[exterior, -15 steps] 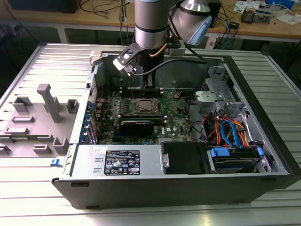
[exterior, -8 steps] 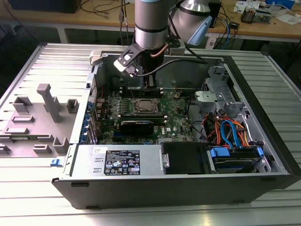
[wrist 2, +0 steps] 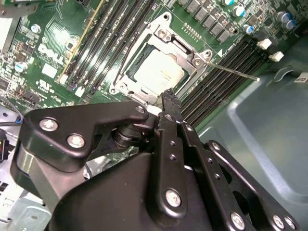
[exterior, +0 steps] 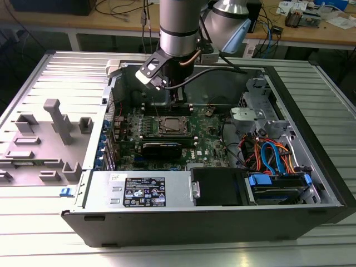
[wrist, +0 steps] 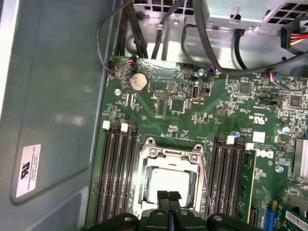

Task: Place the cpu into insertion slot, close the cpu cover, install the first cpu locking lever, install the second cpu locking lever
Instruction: 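Install the first cpu locking lever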

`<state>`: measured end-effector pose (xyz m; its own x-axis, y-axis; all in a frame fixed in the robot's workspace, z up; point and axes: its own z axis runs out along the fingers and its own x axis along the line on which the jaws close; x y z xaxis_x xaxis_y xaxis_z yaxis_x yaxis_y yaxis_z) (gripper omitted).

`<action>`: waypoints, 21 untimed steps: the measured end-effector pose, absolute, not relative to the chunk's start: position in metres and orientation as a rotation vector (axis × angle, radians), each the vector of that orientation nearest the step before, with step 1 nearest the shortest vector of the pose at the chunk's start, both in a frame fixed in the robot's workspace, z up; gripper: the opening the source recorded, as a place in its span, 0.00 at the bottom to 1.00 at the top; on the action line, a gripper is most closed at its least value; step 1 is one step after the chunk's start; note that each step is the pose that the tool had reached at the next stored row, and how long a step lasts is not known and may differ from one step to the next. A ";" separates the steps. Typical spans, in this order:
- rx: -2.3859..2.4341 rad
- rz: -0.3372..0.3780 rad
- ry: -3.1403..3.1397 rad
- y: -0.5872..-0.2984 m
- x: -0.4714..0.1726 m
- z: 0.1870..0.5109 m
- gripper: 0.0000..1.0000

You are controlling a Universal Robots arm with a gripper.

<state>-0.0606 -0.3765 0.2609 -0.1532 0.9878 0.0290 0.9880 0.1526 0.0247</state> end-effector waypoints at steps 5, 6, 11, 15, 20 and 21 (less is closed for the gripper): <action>-1.954 -0.059 -2.450 -0.377 -0.061 0.261 0.11; -1.940 -0.058 -2.461 -0.377 -0.061 0.261 0.11; -1.879 -0.058 -2.506 -0.377 -0.061 0.261 0.11; -1.848 -0.058 -2.529 -0.377 -0.061 0.261 0.11; -1.805 -0.058 -2.559 -0.377 -0.061 0.261 0.11; -1.794 -0.058 -2.567 -0.377 -0.061 0.261 0.11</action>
